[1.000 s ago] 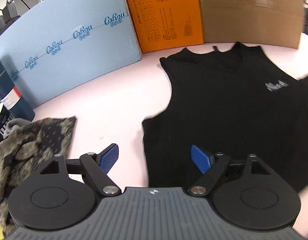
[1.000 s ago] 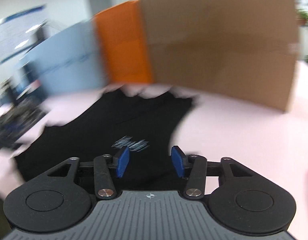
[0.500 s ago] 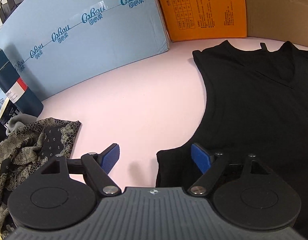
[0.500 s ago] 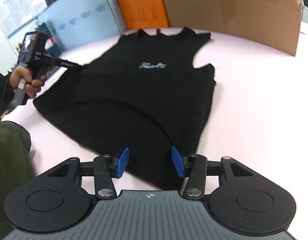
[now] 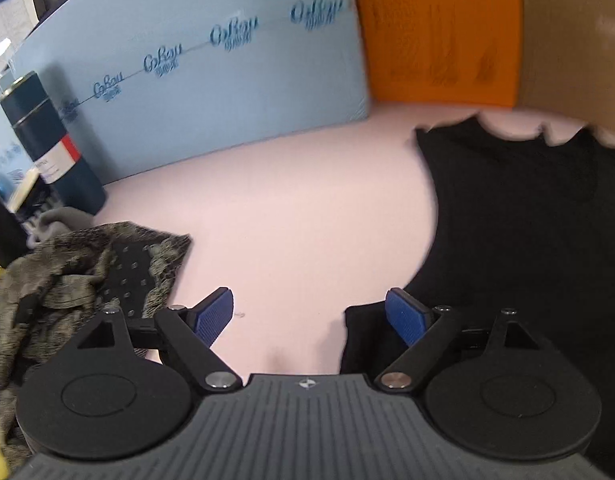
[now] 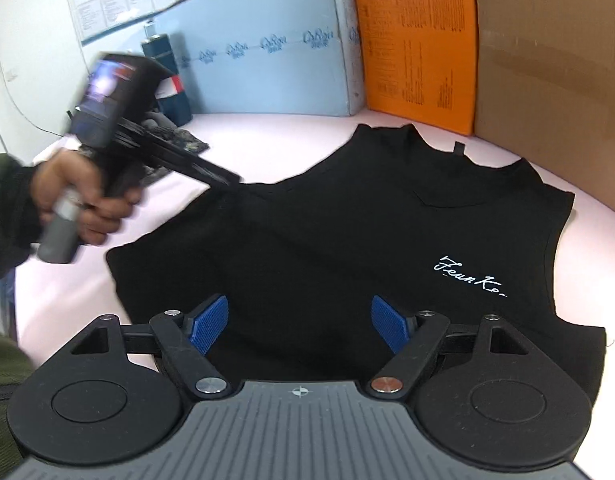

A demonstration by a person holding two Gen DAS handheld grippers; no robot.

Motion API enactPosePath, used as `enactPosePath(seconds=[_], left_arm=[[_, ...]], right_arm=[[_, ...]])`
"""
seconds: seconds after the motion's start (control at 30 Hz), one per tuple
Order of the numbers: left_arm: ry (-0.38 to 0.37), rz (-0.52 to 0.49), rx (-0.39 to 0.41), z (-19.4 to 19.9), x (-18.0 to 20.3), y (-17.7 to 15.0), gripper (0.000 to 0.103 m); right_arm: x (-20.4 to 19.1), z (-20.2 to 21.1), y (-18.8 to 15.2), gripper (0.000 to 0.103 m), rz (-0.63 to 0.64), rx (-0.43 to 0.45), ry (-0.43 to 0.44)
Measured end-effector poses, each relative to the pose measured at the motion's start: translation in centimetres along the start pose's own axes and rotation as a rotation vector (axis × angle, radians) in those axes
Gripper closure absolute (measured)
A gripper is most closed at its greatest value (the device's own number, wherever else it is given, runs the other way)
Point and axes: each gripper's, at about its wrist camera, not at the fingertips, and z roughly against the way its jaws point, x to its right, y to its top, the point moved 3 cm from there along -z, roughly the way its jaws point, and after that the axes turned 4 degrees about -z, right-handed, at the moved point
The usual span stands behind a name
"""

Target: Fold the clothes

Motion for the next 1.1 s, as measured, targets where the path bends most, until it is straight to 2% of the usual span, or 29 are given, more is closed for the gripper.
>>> enactPosePath(seconds=[0.07,0.13,0.23,0.27,0.37,0.47,0.53,0.57,0.6,0.63,0.67,0.77,0.8,0.83,0.9,0.97,1.03,1.1], left_arm=[[-0.110,-0.067,0.072,2.2,0.6,-0.7,0.021],[-0.212,-0.185,0.130,4.2,2.3,-1.8,0.021],[-0.331,-0.338,0.152,5.8,6.2,-3.7,0.021],[-0.348,-0.384,0.147,6.0,7.6,-4.2,0.021],[-0.313,-0.470,0.096,4.8,10.5,-5.5,0.021],[-0.294,-0.446,0.099,3.9,9.2,-5.9,0.019],[-0.281,-0.430,0.101,3.2,8.3,-6.2,0.013],[-0.267,-0.421,0.098,2.8,7.7,-6.2,0.012],[-0.244,-0.409,0.091,2.4,6.8,-6.1,0.011],[-0.215,-0.398,0.082,2.0,5.8,-6.0,0.003],[-0.177,-0.387,0.071,1.6,4.9,-5.9,0.000],[-0.101,-0.368,0.030,1.5,2.7,-5.6,0.000],[-0.083,-0.382,0.036,2.0,2.5,-5.4,0.005],[-0.084,-0.405,0.058,2.8,2.6,-5.3,0.007],[-0.157,-0.449,0.114,4.8,3.8,-5.1,0.007],[-0.271,-0.484,0.155,6.3,5.9,-4.9,0.007],[-0.369,-0.513,0.178,7.0,8.3,-4.8,0.007],[-0.441,-0.525,0.176,6.9,10.4,-4.8,0.007]], right_arm=[[0.7,0.2,-0.4,0.023,-0.019,-0.005,-0.004],[1.7,0.6,-1.1,0.022,-0.046,-0.013,-0.028],[3.3,1.2,-2.3,0.022,-0.108,0.002,-0.074],[3.7,1.3,-2.6,0.022,-0.117,0.003,-0.085],[4.8,1.3,-3.4,0.022,-0.125,-0.008,-0.120],[5.1,2.4,-5.0,0.019,-0.043,-0.030,-0.151],[5.3,3.5,-6.4,0.016,0.026,-0.051,-0.174],[5.6,4.2,-7.1,0.010,0.022,-0.053,-0.176],[6.0,5.0,-7.8,0.009,0.019,-0.055,-0.179],[6.3,5.8,-8.5,0.009,0.016,-0.057,-0.180],[6.5,6.5,-8.9,0.009,0.016,-0.066,-0.178],[7.0,7.7,-9.4,0.004,-0.002,-0.155,-0.214],[7.1,8.2,-9.5,0.004,-0.011,-0.176,-0.226],[7.1,8.8,-9.0,0.004,-0.031,-0.150,-0.231],[6.6,9.9,-7.6,0.004,-0.051,-0.045,-0.207],[5.7,9.5,-5.8,0.004,-0.059,0.024,-0.167],[4.6,7.4,-4.2,0.004,-0.035,0.036,-0.108],[3.3,4.2,-3.0,0.004,0.010,0.009,-0.036]])
